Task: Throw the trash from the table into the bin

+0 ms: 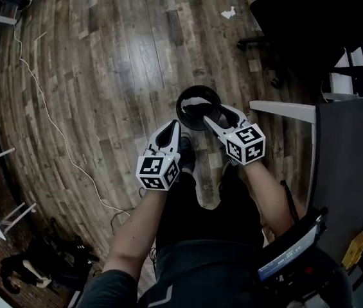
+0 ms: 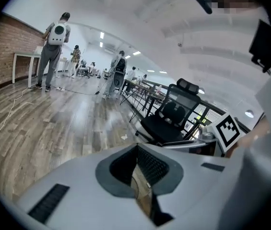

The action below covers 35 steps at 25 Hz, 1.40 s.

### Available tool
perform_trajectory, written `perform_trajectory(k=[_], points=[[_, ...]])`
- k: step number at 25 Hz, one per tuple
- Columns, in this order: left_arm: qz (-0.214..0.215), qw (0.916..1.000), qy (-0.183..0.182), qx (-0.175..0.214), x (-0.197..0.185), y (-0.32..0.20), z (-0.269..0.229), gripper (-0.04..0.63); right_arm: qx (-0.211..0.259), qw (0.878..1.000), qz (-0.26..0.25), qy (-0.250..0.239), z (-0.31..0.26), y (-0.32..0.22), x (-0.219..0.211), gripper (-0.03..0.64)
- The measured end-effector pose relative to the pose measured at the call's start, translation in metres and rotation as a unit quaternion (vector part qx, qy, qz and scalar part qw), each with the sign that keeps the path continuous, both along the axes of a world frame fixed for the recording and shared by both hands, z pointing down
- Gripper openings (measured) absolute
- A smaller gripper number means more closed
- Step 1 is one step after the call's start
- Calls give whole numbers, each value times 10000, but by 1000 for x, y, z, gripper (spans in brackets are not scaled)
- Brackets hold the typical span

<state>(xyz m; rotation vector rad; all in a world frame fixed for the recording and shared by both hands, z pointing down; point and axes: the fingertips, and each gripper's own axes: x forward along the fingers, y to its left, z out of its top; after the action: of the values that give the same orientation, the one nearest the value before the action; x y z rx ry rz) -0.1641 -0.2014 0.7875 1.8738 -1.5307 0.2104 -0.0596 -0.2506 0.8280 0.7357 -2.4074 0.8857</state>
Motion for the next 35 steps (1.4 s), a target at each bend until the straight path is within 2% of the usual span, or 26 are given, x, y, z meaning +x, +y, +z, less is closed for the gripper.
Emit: perform_trajectory(k=[4, 9, 11, 13, 16, 20, 28, 35], points=[[102, 9994, 116, 320, 15, -5, -73, 11, 270, 9989, 382, -74, -91, -7, 19, 232], [240, 9952, 133, 936, 20, -31, -156, 11, 841, 9929, 719, -444, -195, -23, 24, 138], [207, 9941, -75, 1066, 21, -32, -189, 10, 940, 9920, 768, -346, -225, -21, 31, 74], [130, 9936, -317, 1077, 21, -23, -217, 9, 977, 9916, 793, -303, -253, -12, 38, 48], [16, 9915, -252, 1275, 23, -5, -262, 9, 1059, 9902, 753, -515, -296, 6, 46, 38], [-6, 9851, -239, 1701, 28, 1, -319, 9, 1522, 9849, 563, -596, -350, 11, 54, 29], [-175, 9724, -250, 2312, 37, -3, -382, 9, 2409, 9653, 465, -891, -433, 13, 62, 14], [-303, 9690, -220, 2442, 40, -2, -406, 9, 2462, 9631, 517, -956, -445, 21, 69, 11]])
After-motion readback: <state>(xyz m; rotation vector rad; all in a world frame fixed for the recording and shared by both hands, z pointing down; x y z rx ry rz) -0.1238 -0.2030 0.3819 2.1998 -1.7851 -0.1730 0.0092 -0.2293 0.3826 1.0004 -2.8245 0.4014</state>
